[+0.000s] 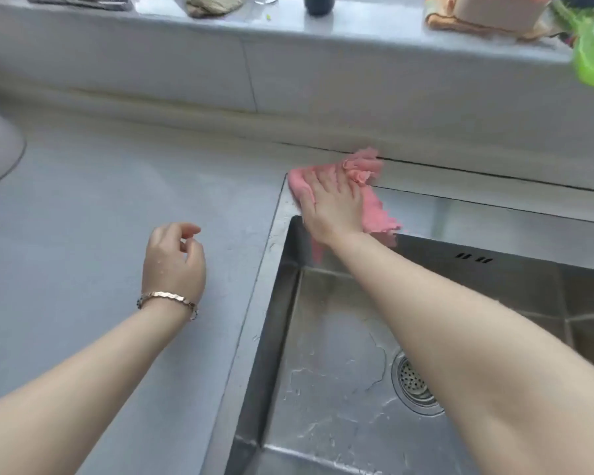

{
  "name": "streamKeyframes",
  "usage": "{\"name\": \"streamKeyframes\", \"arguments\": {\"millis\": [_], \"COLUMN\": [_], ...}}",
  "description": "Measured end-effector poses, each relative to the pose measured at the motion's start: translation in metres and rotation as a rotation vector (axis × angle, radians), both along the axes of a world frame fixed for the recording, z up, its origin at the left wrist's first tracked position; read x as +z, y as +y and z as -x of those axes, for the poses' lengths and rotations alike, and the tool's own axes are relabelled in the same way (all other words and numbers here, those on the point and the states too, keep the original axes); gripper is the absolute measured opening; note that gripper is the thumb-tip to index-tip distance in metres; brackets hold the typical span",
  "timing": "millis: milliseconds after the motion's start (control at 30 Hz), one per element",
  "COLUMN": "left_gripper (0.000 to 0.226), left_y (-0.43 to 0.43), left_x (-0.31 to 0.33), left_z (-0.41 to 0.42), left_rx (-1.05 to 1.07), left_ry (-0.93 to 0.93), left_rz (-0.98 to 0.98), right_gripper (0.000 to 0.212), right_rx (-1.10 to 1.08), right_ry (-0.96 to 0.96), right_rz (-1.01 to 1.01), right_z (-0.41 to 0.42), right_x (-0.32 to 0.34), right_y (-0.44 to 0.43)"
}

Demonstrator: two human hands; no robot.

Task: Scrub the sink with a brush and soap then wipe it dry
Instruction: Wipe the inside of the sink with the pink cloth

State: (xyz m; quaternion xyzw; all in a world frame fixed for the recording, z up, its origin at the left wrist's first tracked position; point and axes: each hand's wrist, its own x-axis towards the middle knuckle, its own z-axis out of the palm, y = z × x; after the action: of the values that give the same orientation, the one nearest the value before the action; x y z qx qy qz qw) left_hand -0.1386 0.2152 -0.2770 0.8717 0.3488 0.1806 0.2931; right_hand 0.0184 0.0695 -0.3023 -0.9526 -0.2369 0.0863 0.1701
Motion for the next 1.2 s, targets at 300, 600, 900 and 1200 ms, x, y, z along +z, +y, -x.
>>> {"name": "streamKeyframes", "arguments": {"millis": [300, 600, 900, 1200], "left_gripper": [0.032, 0.033, 0.032, 0.029], "left_y": [0.032, 0.015, -0.059, -0.218], "left_x": [0.000, 0.013, 0.020, 0.019], "left_z": [0.059, 0.102, 0.105, 0.077], "left_rx": [0.029, 0.037, -0.184, -0.440], "left_ry": [0.009, 0.035, 0.219, 0.266], "left_rz": [0.117, 0.182, 0.258, 0.299], "right_gripper": [0.047, 0.062, 0.035, 0.029], "right_rx": [0.401, 0.597, 0.671, 0.123], "right_ry": [0.039, 0.204, 0.029, -0.181], "right_rz": [0.037, -0.025, -0.106, 0.023], "right_z": [0.108, 0.261, 0.327, 0.344], "right_x": [0.001, 0.008, 0.021, 0.011], "right_y": [0.057, 0.019, -0.082, -0.309]}}
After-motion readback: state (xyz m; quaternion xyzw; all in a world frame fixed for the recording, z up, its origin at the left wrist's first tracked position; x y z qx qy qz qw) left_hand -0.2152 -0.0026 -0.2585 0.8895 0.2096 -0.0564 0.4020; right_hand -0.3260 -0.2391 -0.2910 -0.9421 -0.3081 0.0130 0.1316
